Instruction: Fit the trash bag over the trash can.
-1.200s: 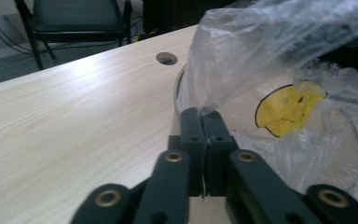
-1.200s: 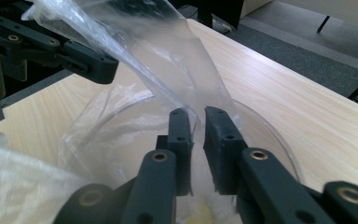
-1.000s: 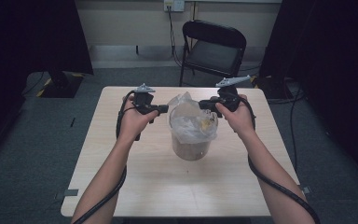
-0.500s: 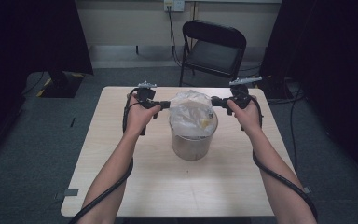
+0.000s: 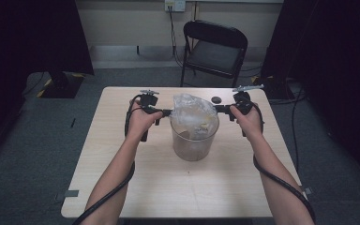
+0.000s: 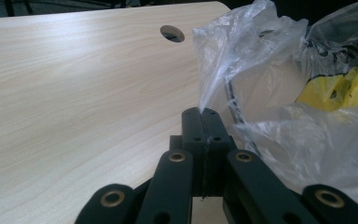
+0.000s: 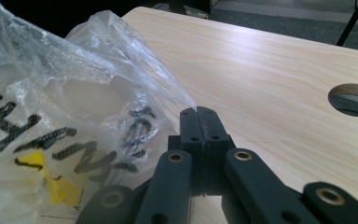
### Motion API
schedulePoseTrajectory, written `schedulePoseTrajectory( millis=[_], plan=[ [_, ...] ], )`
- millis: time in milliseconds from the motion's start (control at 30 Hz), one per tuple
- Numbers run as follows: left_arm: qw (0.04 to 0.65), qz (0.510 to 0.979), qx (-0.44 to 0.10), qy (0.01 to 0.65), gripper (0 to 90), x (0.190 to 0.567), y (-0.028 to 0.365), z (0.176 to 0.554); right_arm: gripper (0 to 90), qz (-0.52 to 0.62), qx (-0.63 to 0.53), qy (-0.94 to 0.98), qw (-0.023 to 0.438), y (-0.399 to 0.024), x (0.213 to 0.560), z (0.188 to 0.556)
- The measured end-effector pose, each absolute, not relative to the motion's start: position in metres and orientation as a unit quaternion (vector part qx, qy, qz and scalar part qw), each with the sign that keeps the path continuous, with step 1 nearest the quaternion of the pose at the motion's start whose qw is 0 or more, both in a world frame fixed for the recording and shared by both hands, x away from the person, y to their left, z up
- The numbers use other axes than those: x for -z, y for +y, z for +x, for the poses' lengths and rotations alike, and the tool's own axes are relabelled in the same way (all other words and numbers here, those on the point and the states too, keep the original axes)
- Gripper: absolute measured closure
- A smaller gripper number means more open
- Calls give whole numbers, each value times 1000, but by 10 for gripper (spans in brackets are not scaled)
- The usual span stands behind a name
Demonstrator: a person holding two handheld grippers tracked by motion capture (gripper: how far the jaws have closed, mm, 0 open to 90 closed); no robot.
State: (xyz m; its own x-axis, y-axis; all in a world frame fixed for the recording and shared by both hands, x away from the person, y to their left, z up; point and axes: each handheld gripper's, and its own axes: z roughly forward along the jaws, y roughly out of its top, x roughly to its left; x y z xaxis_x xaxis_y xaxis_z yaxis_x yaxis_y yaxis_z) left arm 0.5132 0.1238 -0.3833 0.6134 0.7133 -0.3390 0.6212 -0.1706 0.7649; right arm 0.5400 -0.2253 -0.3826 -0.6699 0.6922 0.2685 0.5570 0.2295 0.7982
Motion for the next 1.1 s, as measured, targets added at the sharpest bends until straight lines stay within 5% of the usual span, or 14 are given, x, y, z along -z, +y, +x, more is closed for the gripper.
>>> schedulePoseTrajectory(
  millis=[333,433,633,800,1000,1100],
  plan=[
    [473,760,-59,442,900,392,137,496,899,406,-479,774,81,-237,392,526],
    [483,754,-72,440,900,384,139,494,797,407,-482,769,103,-237,390,522],
    [495,734,-109,452,611,365,148,489,573,416,-486,756,139,-241,370,512],
    [518,709,-120,462,506,350,148,487,451,425,-516,727,158,-244,345,501],
    [538,695,-89,469,509,350,140,499,437,391,-500,755,165,-220,332,496],
    [540,694,-56,474,554,359,136,507,499,401,-500,755,142,-216,338,503]
  ],
)
